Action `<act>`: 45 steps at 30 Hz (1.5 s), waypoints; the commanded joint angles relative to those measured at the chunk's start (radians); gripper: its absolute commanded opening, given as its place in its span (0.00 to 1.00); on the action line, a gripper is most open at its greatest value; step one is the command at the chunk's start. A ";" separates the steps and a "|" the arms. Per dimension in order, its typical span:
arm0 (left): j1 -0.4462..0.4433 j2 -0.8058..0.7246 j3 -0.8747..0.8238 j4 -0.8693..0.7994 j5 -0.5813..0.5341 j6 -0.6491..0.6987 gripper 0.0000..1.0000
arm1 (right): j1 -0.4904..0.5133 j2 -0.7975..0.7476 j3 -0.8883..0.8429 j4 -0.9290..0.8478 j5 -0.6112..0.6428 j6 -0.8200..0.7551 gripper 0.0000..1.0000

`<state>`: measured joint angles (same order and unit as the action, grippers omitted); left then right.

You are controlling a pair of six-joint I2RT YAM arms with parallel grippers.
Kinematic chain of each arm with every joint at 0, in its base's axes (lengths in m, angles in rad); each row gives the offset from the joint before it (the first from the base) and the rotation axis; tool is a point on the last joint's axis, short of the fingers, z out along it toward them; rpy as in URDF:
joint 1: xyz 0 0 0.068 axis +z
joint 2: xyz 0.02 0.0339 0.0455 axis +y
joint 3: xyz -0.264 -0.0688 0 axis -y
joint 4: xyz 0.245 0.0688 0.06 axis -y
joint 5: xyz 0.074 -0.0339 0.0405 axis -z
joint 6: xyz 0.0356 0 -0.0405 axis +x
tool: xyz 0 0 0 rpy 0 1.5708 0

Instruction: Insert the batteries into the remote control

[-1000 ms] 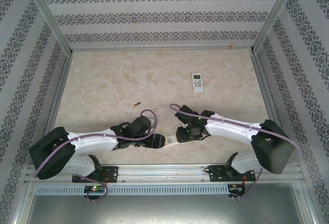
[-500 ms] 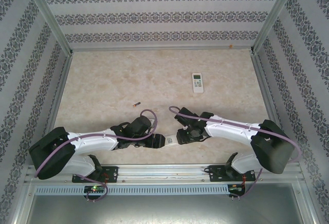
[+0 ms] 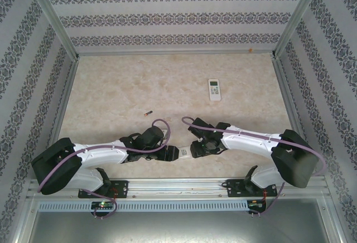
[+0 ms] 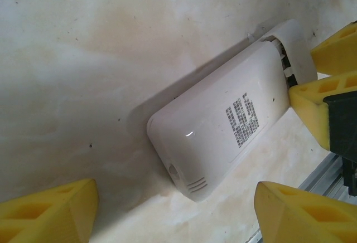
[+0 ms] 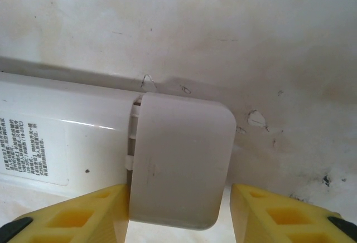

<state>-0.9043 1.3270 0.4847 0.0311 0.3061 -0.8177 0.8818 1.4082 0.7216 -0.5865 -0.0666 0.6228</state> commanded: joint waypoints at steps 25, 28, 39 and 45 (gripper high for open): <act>-0.016 0.016 -0.006 0.032 -0.006 -0.005 0.74 | -0.004 -0.003 0.018 -0.021 0.016 0.035 0.45; -0.016 0.020 -0.002 0.033 -0.004 -0.003 0.74 | -0.004 -0.019 0.008 -0.022 0.004 0.041 0.44; -0.016 0.026 -0.003 0.035 -0.006 -0.004 0.74 | 0.005 -0.039 -0.019 -0.014 -0.010 0.064 0.42; -0.016 0.027 -0.005 0.037 -0.006 -0.006 0.74 | 0.017 -0.016 -0.019 -0.007 -0.024 0.068 0.43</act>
<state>-0.9043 1.3403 0.4847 0.0414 0.3061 -0.8181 0.8864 1.3827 0.7193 -0.5831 -0.0605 0.6788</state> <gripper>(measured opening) 0.744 0.427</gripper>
